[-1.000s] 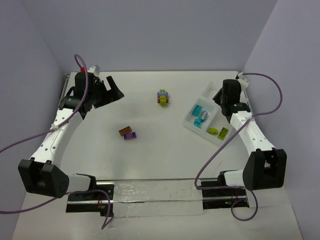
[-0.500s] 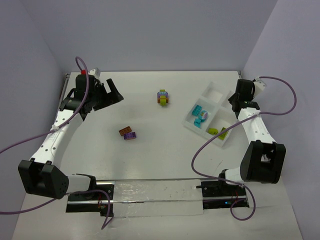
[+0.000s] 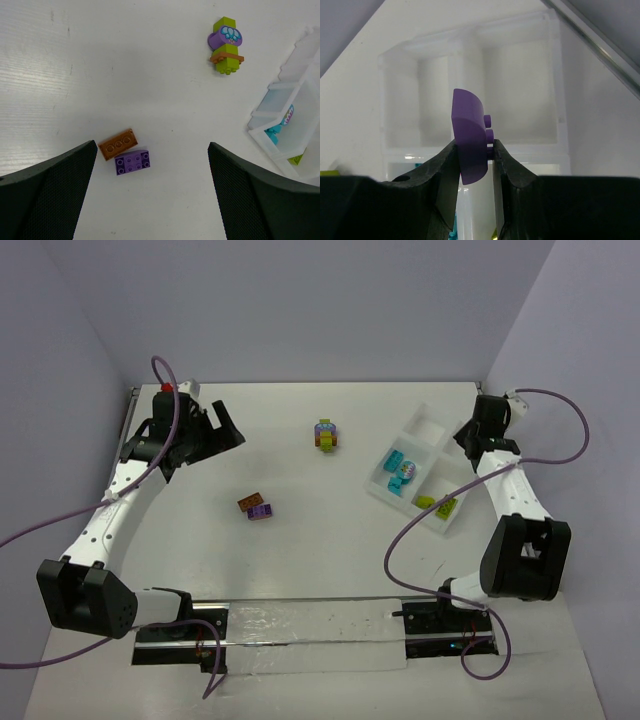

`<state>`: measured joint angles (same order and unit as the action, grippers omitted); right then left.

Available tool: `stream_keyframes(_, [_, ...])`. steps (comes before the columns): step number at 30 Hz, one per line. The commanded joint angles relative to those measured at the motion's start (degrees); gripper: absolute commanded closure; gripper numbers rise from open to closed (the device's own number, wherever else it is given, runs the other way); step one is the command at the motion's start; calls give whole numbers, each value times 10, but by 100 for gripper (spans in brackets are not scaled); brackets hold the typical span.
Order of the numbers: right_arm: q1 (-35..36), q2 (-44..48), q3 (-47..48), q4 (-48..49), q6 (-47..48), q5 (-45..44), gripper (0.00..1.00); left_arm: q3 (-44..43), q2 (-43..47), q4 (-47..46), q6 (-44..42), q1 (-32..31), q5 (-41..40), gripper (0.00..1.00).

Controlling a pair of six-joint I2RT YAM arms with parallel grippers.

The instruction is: Sort the legos into containers by color

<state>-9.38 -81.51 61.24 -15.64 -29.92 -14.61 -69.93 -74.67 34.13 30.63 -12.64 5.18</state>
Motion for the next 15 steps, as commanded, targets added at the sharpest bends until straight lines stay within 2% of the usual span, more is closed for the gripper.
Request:
stream_keyframes(1, [-5,-33,73,-29,28,27,100,0,9,-6,-6,2,-7,1])
stream_keyframes(6, [-9,-27,67,-36,4,-30,100,6,16,-5,-21,1,-1,1])
stream_keyframes(15, [-22,-63,54,-28,0,-43,97,4,11,18,-21,2,-18,1])
